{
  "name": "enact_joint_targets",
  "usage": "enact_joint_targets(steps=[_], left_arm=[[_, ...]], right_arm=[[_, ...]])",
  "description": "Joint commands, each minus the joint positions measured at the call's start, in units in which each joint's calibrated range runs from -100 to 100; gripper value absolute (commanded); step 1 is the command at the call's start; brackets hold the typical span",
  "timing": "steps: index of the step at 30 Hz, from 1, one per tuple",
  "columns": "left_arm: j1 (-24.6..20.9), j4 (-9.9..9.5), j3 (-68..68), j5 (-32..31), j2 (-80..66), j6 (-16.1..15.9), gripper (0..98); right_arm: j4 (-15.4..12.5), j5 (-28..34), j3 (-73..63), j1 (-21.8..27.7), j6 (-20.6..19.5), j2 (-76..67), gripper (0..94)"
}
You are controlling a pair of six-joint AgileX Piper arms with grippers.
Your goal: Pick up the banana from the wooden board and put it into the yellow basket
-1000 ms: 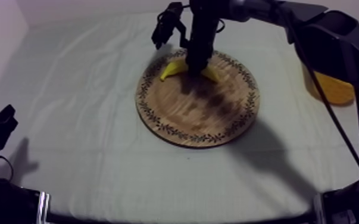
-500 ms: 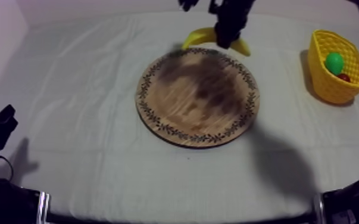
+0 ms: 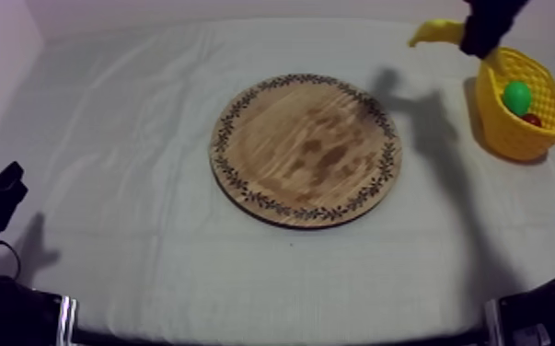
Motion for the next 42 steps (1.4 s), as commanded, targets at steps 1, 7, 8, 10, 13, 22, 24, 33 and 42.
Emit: enact_joint_targets(steps=[1, 7, 8, 10, 13, 22, 24, 33, 42], left_arm=[[-0.02, 0.01, 0.04, -0.02, 0.03, 0.01, 0.1], [-0.02, 0.01, 0.04, -0.02, 0.03, 0.01, 0.1], [-0.02, 0.01, 0.04, -0.02, 0.03, 0.01, 0.1], [-0.02, 0.01, 0.04, -0.02, 0.03, 0.01, 0.1], [-0.02, 0.01, 0.04, -0.02, 0.03, 0.01, 0.1], [-0.02, 0.01, 0.04, -0.02, 0.03, 0.01, 0.1], [-0.02, 0.01, 0.04, -0.02, 0.03, 0.01, 0.1], [-0.02, 0.01, 0.04, -0.02, 0.03, 0.01, 0.1], [-0.02, 0.01, 0.04, -0.02, 0.03, 0.01, 0.1]], right_arm=[[-0.09, -0.9, 1.07, 6.0, 1.11, -0.38, 26.9], [0.16, -4.09, 3.77, 11.7, 2.39, 1.18, 27.1], [0.21, -4.62, 4.07, 12.31, 2.44, 1.87, 27.1], [0.13, -5.54, 4.21, 13.45, 2.56, 3.44, 27.1], [0.01, -6.92, 3.95, 14.71, 2.6, 6.05, 27.1], [-0.91, -10.35, 2.67, 16.15, 2.49, 11.57, 28.7], [-1.44, -10.69, 1.81, 16.54, 2.74, 12.2, 29.2], [-3.47, -10.19, -2.1, 19.41, 4.59, 13.45, 30.7], [-3.4, -16.03, 1.78, 19.34, 3.22, 12.19, 57.9]])
